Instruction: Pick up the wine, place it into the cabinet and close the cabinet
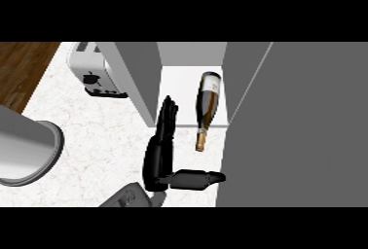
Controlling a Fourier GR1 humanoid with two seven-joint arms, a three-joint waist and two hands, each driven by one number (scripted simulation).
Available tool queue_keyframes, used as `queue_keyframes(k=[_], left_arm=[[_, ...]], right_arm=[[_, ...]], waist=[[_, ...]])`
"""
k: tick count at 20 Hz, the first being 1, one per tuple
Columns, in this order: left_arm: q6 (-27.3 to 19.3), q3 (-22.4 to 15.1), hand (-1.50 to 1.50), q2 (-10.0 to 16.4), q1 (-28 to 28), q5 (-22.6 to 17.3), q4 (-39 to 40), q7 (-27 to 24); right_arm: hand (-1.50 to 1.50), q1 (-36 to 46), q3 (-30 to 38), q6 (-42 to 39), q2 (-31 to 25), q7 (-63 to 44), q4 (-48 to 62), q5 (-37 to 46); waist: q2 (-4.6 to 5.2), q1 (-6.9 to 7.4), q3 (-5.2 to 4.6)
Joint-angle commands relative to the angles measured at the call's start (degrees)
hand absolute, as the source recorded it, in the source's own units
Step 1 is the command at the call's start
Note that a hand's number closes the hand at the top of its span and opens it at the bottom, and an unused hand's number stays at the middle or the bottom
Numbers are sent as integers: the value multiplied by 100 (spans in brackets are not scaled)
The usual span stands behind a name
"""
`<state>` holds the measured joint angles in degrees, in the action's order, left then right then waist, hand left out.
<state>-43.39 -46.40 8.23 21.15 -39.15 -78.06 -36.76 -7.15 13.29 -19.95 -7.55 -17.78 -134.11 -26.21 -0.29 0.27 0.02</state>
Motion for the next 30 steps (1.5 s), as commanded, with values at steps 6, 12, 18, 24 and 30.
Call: queue_keyframes(k=[6,12,18,24,30], left_arm=[[-231,-366,150,1208,-1554,625,-2108,342],[387,-167,150,1992,-1918,466,-2438,432],[1169,442,150,2877,-2951,185,-2752,-279],[1873,1530,150,3737,-3267,-449,-3110,-171],[2498,1993,150,3883,-3887,-719,-2757,-659]], right_arm=[[-150,-537,100,-321,-125,-182,-580,-133],[150,-661,24,-1590,-811,203,-199,109],[150,-870,-665,-2014,-933,-58,-137,-676],[150,-1458,-1614,-2043,-854,-409,-798,-659],[150,-1329,-2877,-2369,-589,-364,-1097,188]], waist=[[7,-16,-1],[12,-33,2],[16,43,-8],[4,17,-10],[-28,26,-15]])
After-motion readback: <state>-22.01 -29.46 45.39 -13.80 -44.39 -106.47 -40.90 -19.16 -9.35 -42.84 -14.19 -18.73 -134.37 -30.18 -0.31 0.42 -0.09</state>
